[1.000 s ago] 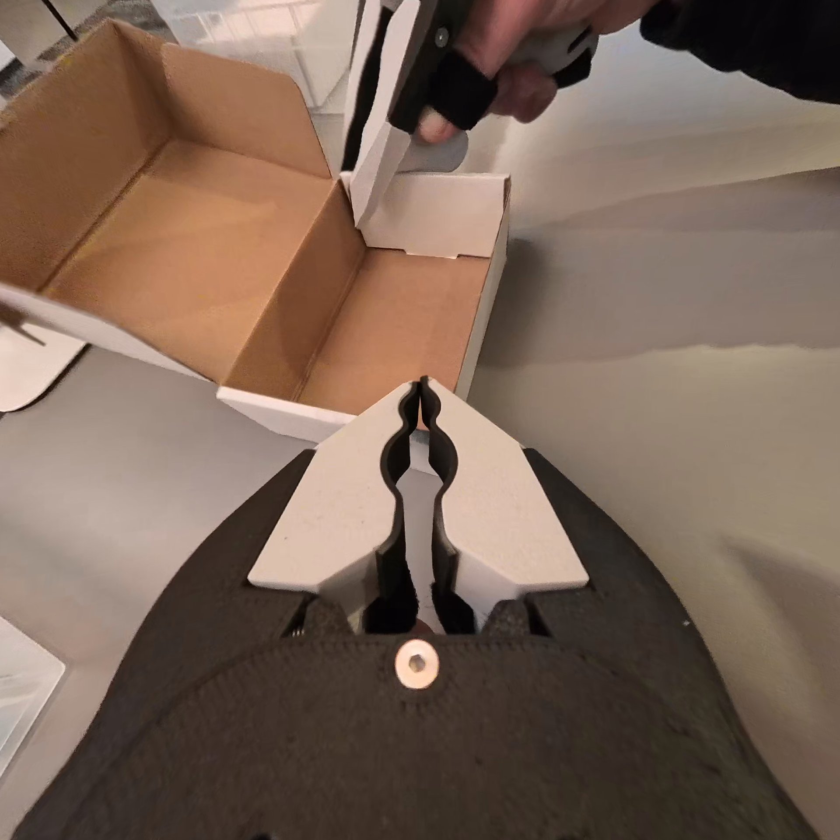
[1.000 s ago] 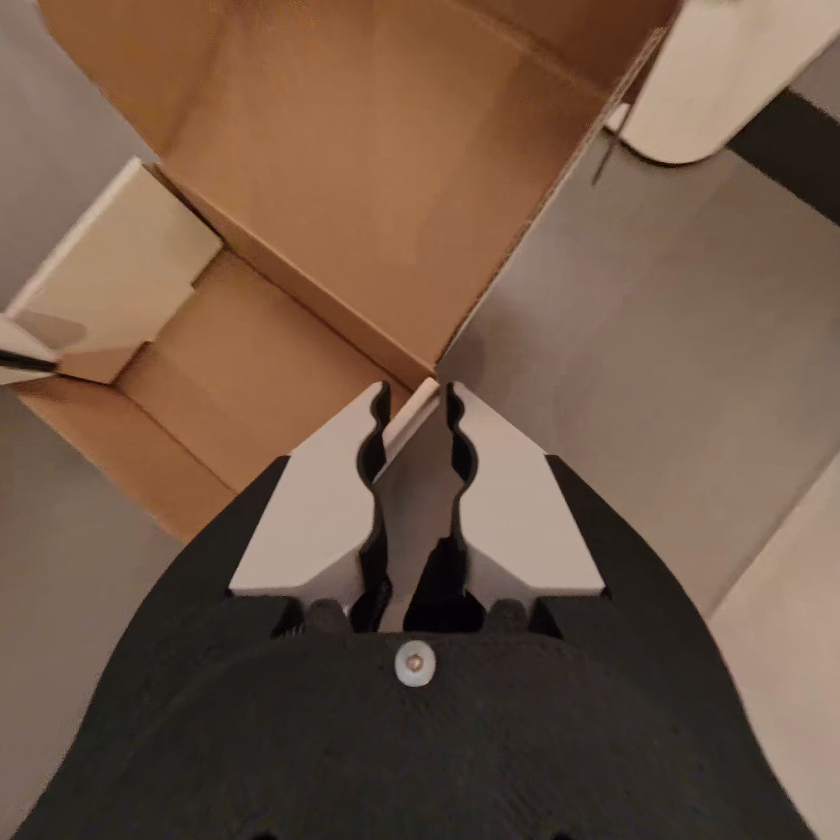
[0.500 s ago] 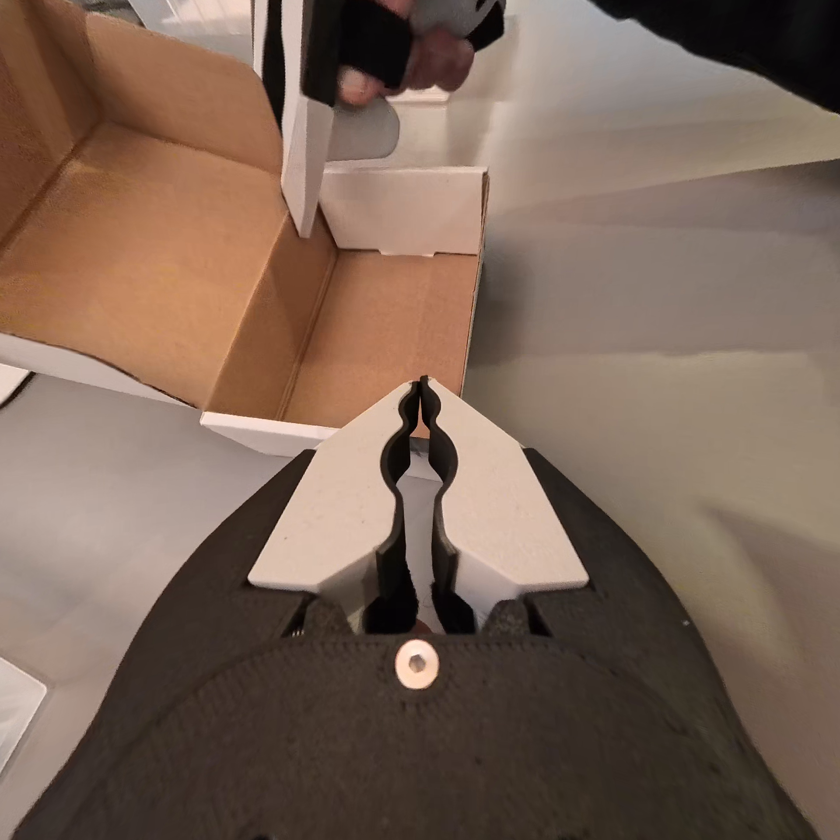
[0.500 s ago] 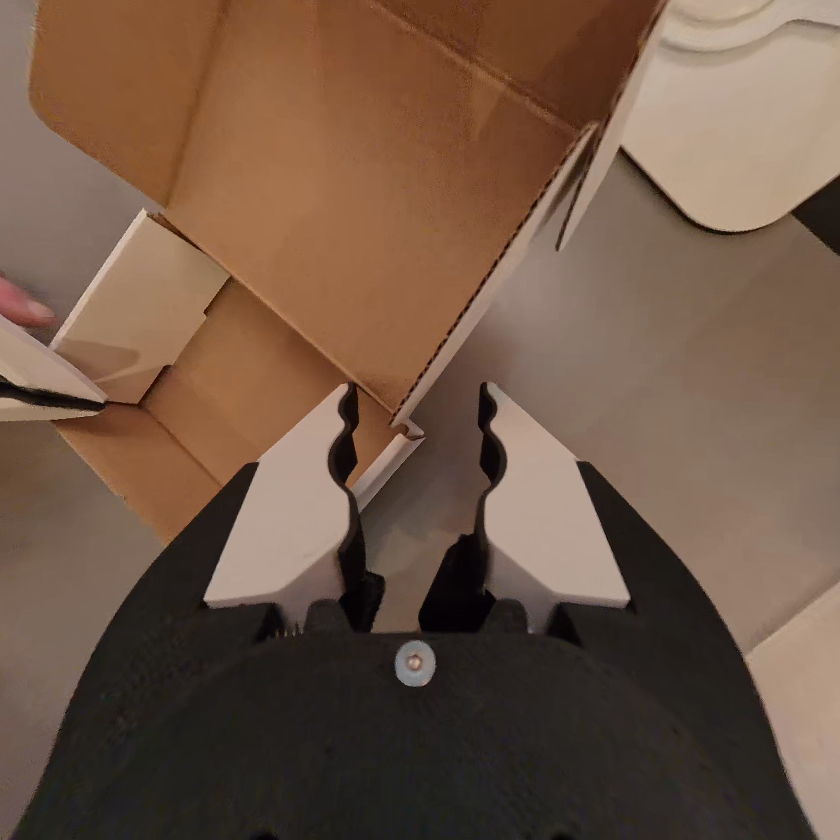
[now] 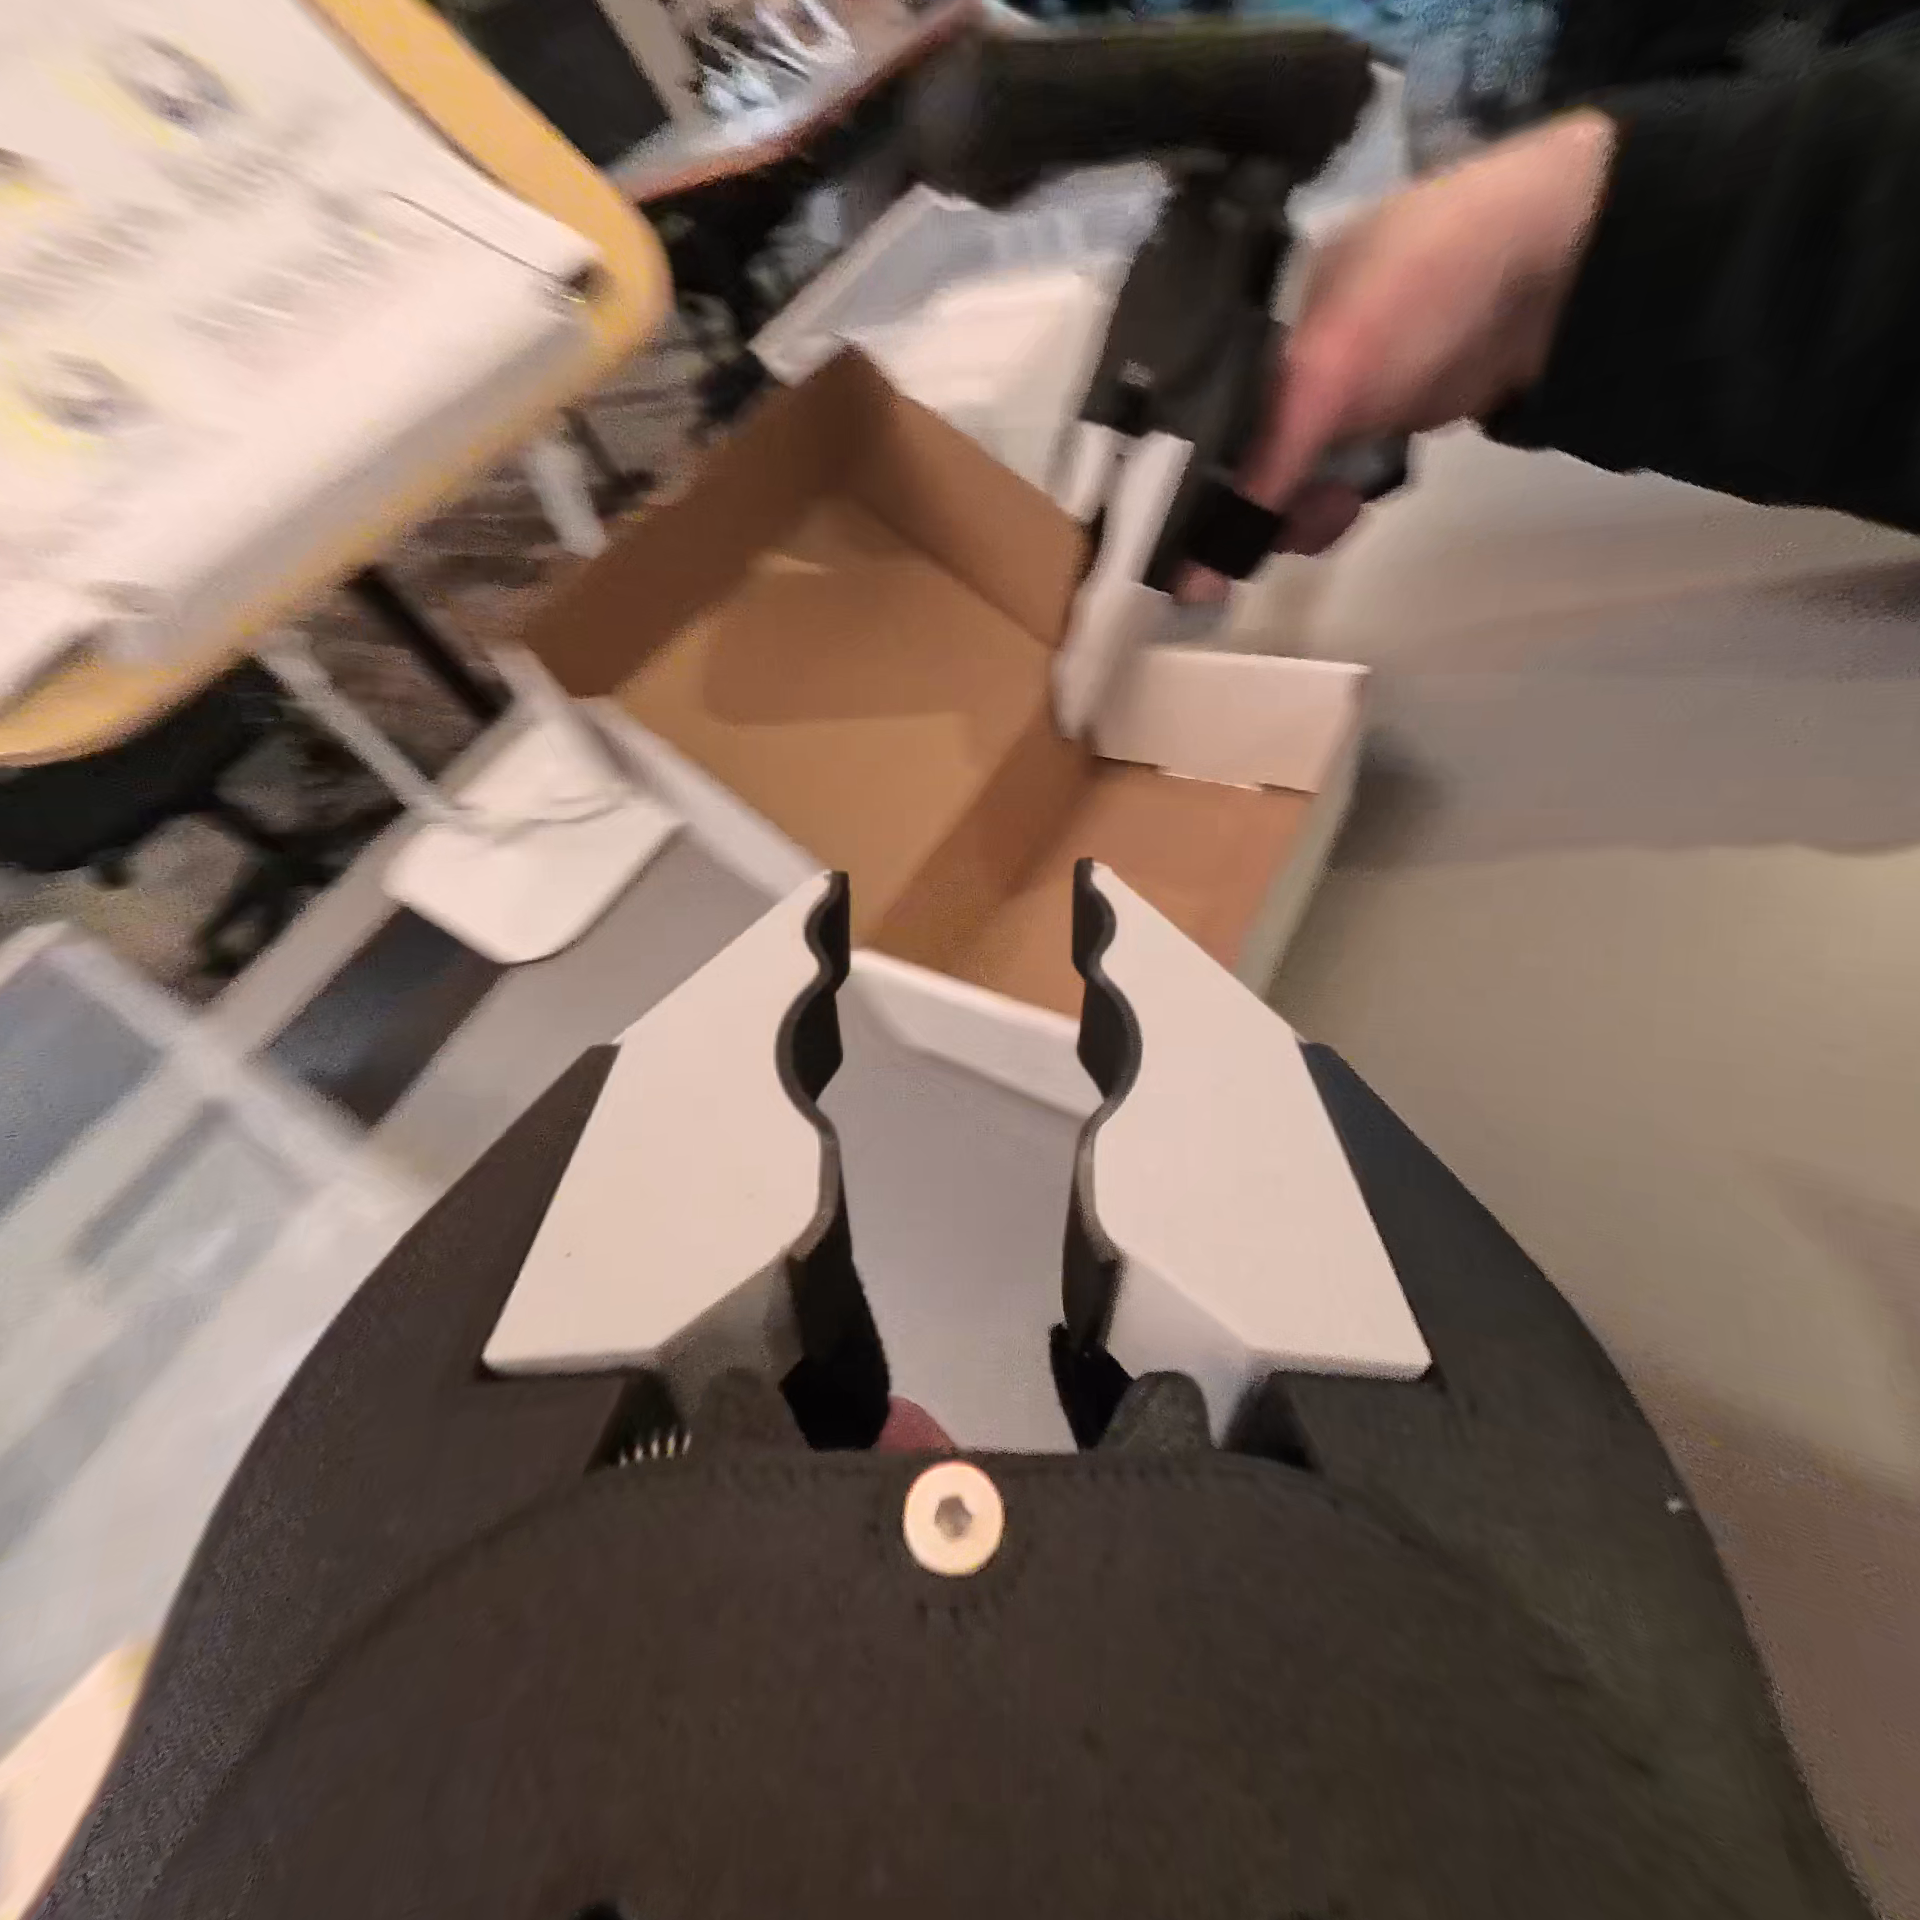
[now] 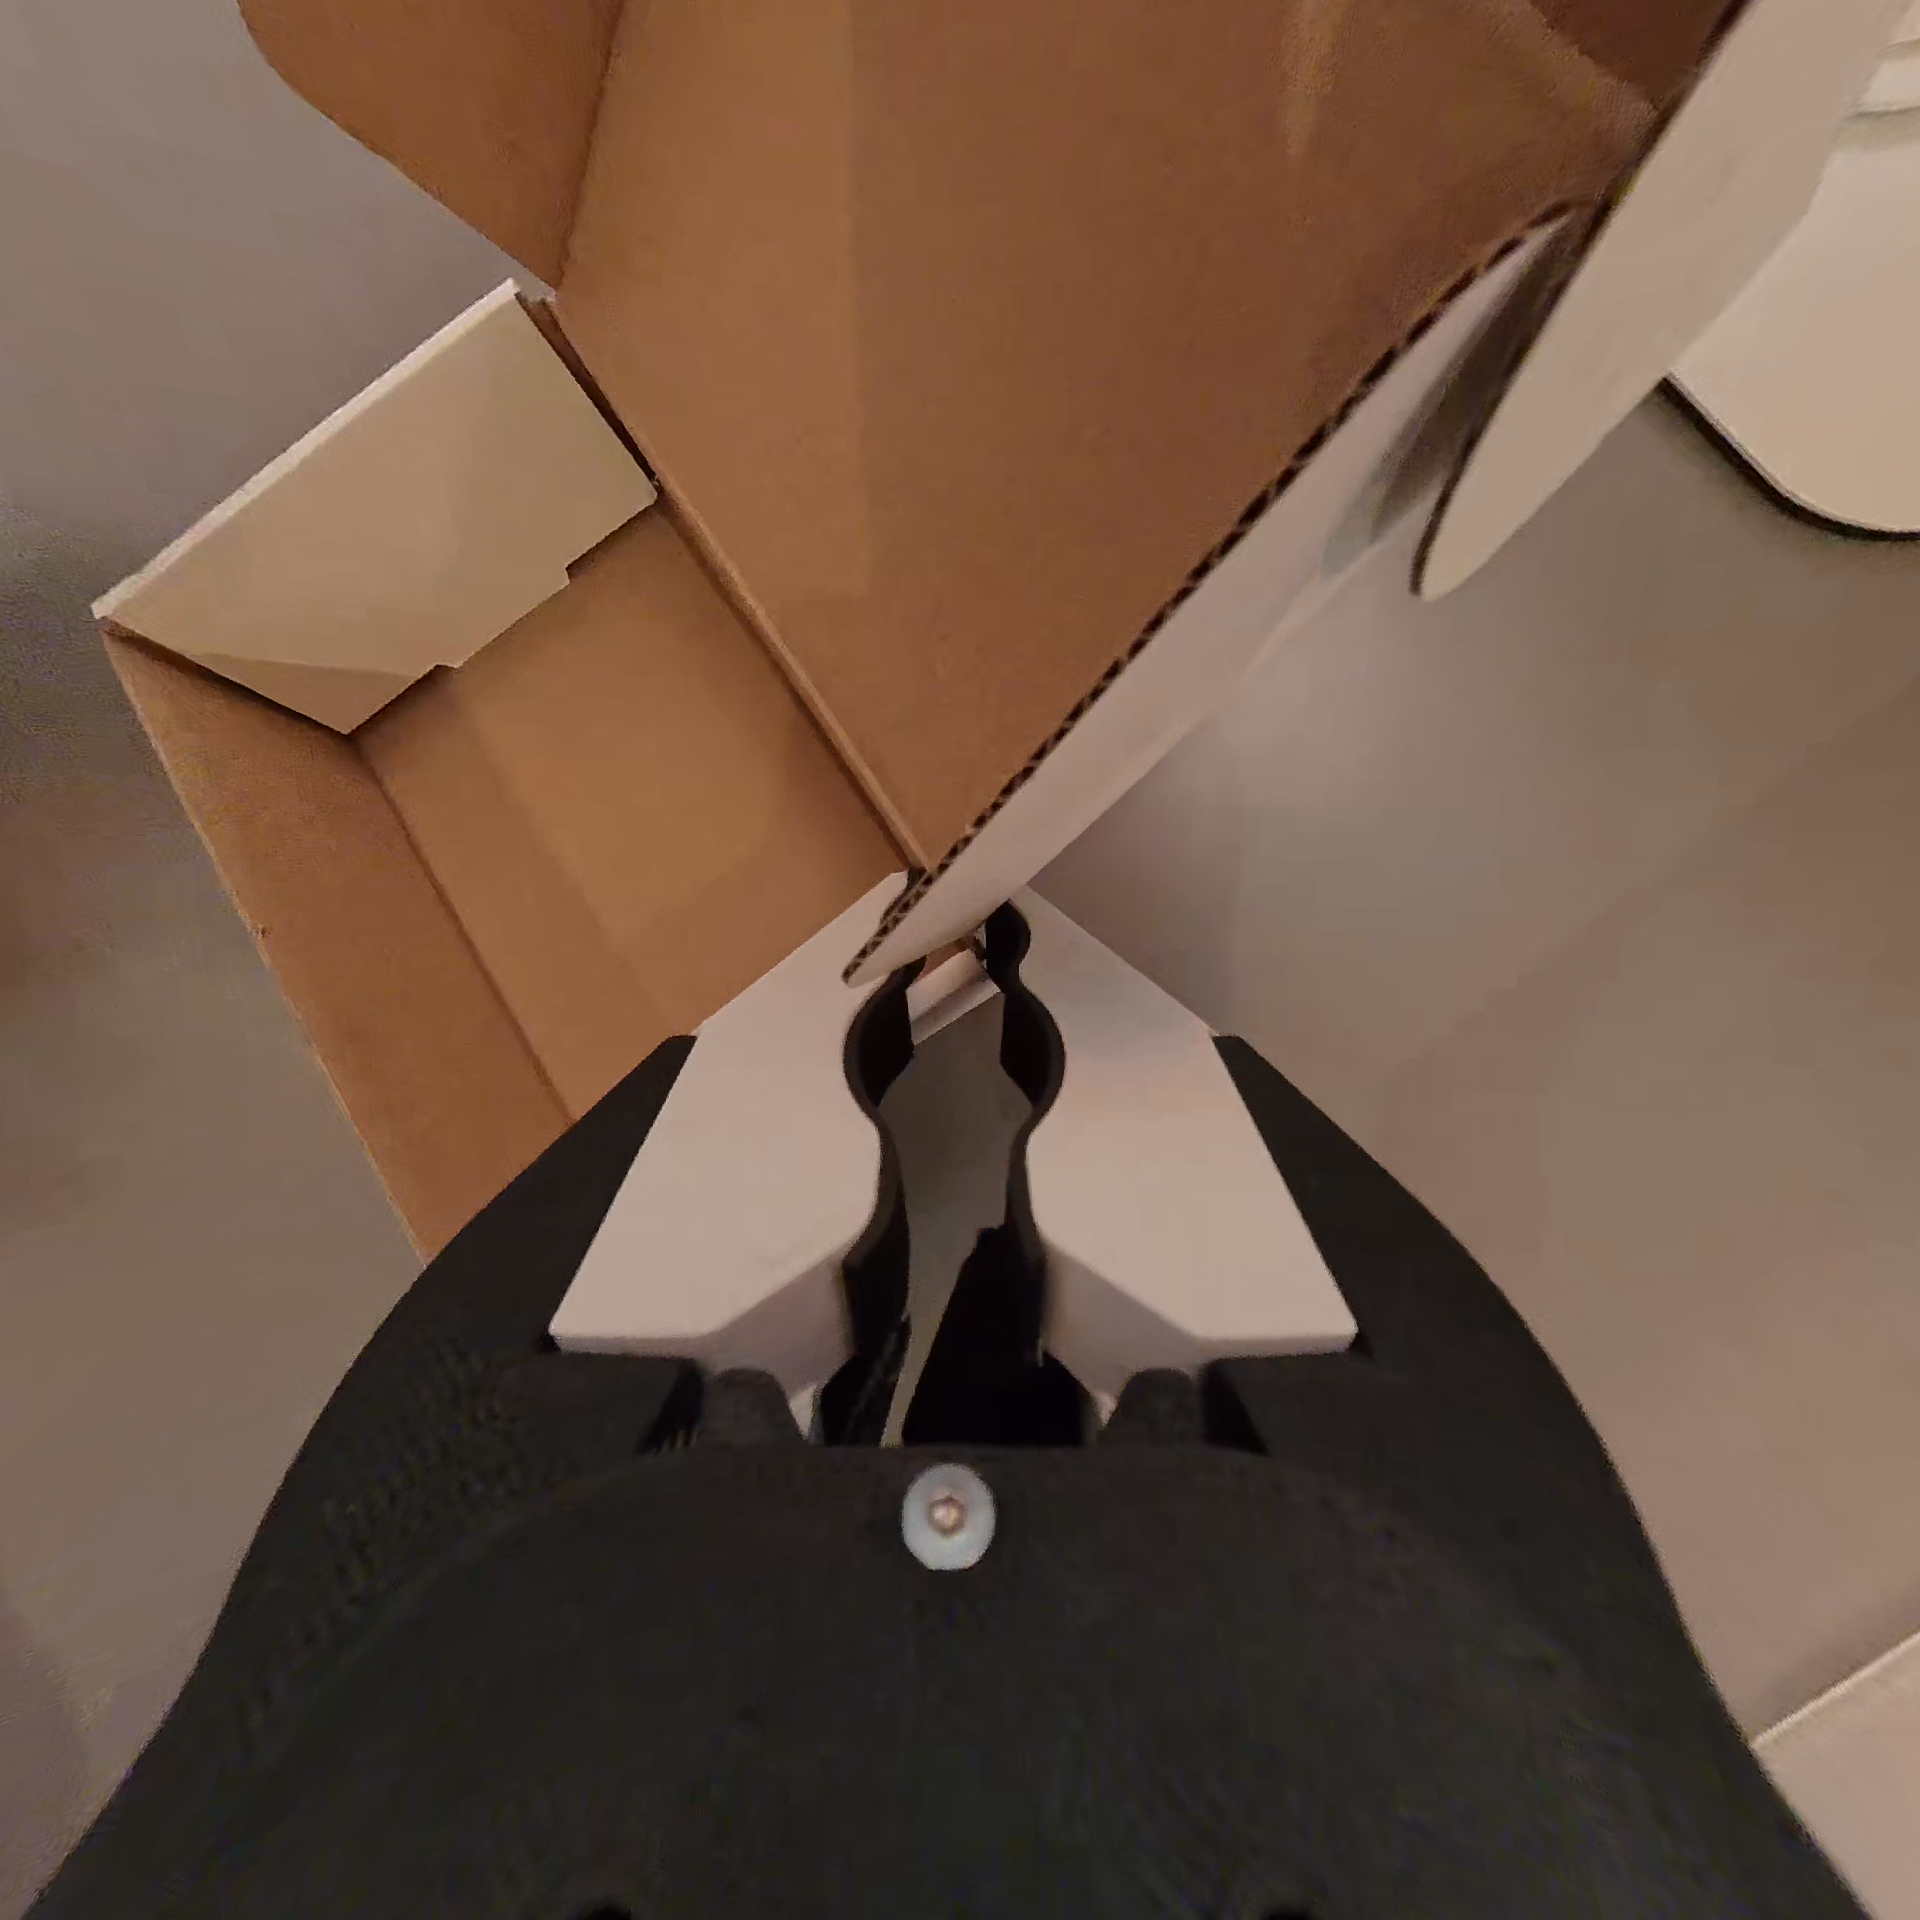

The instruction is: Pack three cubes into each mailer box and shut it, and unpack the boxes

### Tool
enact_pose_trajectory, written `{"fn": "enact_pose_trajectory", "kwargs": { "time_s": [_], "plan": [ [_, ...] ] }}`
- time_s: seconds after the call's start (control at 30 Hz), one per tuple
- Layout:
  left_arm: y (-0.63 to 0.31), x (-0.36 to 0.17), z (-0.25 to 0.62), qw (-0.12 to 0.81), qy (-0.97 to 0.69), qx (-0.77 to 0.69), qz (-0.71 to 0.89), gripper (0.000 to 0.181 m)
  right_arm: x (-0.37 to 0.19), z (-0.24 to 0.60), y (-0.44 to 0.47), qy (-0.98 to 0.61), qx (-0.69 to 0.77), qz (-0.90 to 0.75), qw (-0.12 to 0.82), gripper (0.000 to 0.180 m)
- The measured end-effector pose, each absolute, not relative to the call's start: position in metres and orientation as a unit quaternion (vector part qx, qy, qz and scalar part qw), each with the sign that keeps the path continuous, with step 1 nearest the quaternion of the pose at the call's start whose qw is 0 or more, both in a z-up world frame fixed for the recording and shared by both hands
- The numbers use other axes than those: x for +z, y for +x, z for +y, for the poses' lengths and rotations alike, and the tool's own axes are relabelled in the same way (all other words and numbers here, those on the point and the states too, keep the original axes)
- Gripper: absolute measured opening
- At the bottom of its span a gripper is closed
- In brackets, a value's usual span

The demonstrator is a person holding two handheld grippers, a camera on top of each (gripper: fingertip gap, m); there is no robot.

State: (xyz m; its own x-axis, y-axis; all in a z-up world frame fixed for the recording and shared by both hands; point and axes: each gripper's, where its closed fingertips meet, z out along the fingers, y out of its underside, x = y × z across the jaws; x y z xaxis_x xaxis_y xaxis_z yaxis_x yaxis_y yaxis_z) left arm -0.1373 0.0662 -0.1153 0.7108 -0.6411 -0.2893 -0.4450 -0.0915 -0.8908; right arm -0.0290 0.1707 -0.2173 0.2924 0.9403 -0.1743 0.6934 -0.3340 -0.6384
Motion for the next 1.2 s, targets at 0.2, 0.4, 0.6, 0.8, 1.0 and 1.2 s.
{"fn": "enact_pose_trajectory", "kwargs": {
  "time_s": [0.2,0.4,0.6,0.8,1.0,1.2],
  "plan": [
    [-0.288,-0.092,0.093,0.522,-0.823,0.045,0.218,0.065,-0.216,0.167,-0.029,-0.768,0.237,-0.544,0.243,0.009],
    [-0.389,-0.145,0.119,0.359,-0.913,0.098,0.165,0.064,-0.216,0.162,-0.035,-0.761,0.246,-0.549,0.244,0.009],
    [-0.432,-0.188,0.133,0.223,-0.959,0.131,0.118,0.052,-0.216,0.161,-0.036,-0.758,0.243,-0.553,0.248,0.009],
    [-0.436,-0.219,0.133,0.155,-0.98,0.101,0.077,0.055,-0.216,0.16,-0.037,-0.754,0.248,-0.555,0.249,0.009],
    [-0.433,-0.228,0.135,0.153,-0.982,0.079,0.074,0.042,-0.216,0.158,-0.038,-0.75,0.25,-0.559,0.249,0.008],
    [-0.429,-0.203,0.137,0.215,-0.966,0.104,0.097,0.042,-0.215,0.16,-0.039,-0.751,0.241,-0.557,0.26,0.008]
  ]
}}
